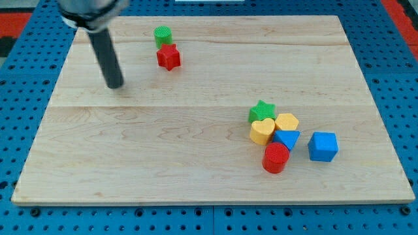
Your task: Move the red star to the left of the green star
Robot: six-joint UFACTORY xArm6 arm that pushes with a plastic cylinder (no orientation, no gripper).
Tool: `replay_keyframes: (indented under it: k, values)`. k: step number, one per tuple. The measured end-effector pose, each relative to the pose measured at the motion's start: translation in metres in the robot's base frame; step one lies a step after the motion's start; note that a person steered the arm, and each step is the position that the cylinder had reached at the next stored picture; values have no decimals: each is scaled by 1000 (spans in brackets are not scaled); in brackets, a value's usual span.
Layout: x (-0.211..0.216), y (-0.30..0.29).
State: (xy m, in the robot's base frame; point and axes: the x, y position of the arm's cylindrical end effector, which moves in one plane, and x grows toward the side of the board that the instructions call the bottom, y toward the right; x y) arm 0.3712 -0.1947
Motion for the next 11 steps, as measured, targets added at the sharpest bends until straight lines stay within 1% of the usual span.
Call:
replay_keyframes:
  k: [1,2,3,5,6,7,9,11]
  values:
    - [-65,-5]
    - [-77,47]
    - [-60,58]
    - [-61,61]
    - [-83,90]
    - [-85,124]
    - [-38,118]
    - [-1,131]
